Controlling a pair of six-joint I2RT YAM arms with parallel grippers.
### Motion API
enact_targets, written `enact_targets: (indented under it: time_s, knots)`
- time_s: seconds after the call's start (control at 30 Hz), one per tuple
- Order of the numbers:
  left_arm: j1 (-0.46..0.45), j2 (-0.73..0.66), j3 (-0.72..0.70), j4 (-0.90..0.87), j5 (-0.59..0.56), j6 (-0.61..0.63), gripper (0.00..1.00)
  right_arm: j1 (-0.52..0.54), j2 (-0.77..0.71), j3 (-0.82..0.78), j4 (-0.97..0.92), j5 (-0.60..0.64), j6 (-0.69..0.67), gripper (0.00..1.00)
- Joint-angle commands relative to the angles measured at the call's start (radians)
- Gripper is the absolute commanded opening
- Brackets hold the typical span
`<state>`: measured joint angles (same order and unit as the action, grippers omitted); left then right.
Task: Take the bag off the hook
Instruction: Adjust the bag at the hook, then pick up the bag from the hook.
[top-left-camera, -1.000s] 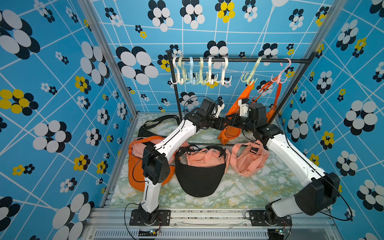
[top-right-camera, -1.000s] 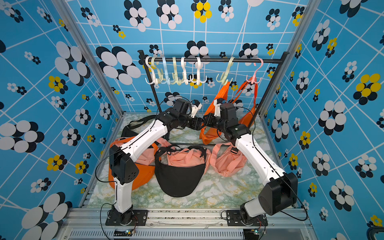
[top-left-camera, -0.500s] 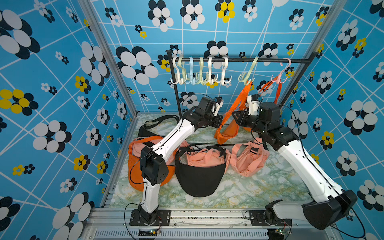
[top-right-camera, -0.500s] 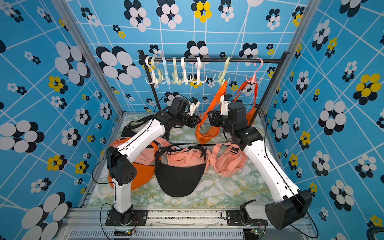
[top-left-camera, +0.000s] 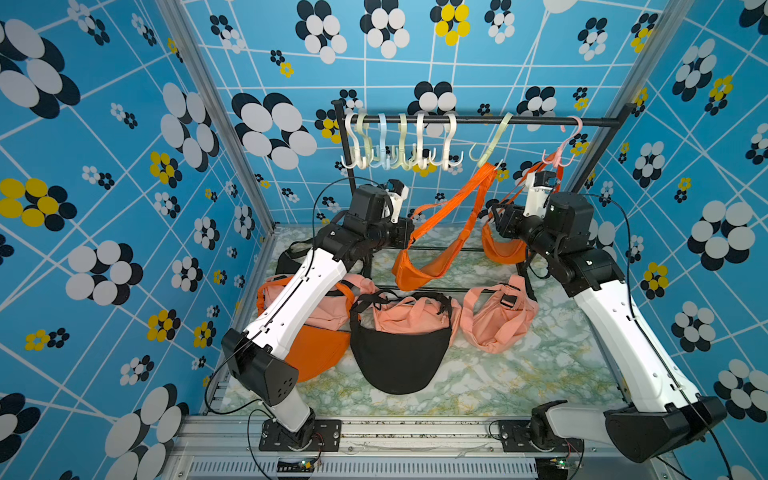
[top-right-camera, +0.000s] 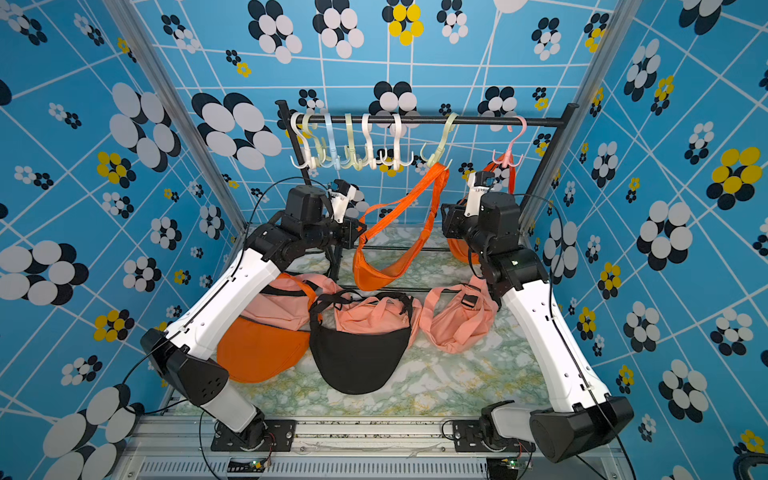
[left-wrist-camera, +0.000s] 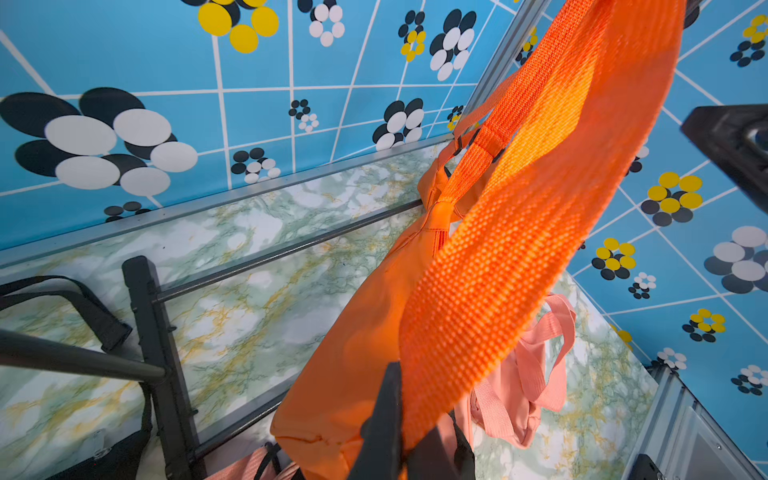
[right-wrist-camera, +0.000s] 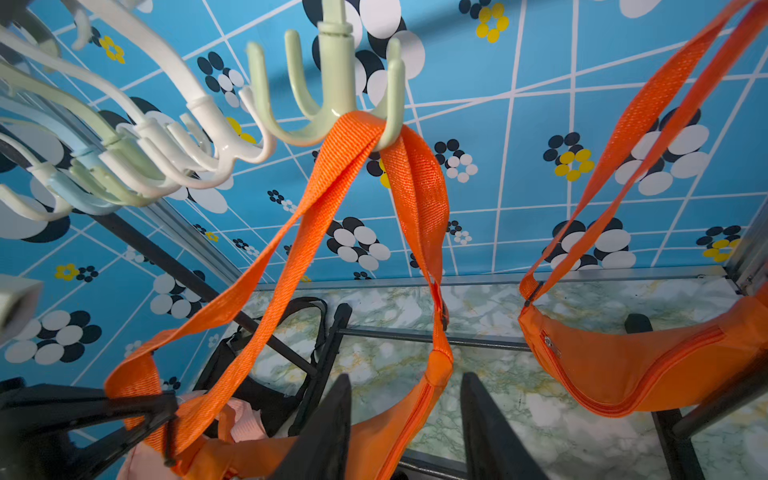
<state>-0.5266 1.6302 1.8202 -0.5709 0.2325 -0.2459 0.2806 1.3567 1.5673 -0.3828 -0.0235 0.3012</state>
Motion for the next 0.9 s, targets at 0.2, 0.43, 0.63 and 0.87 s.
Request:
enact_targets:
  time_s: [0.2, 0.43, 0.63, 0.87]
  knots:
    - [0.028, -0.075, -0.029, 0.013, -0.026, 0.01, 0.0, -0.003, 0.185, 0.187, 0.026, -0.166, -0.001, 0.44]
    - [0.043, -0.131, -0.078, 0.024, -0.029, 0.006, 0.0, -0.018, 0.285, 0.267, 0.059, -0.147, 0.025, 0.39]
    - [0.056, -0.163, -0.097, 0.027, -0.027, 0.0, 0.0, -0.023, 0.332, 0.296, 0.084, -0.167, 0.061, 0.32]
    - [0.058, -0.18, -0.103, 0.032, -0.019, -0.001, 0.0, -0.023, 0.337, 0.33, 0.068, -0.25, 0.132, 0.0]
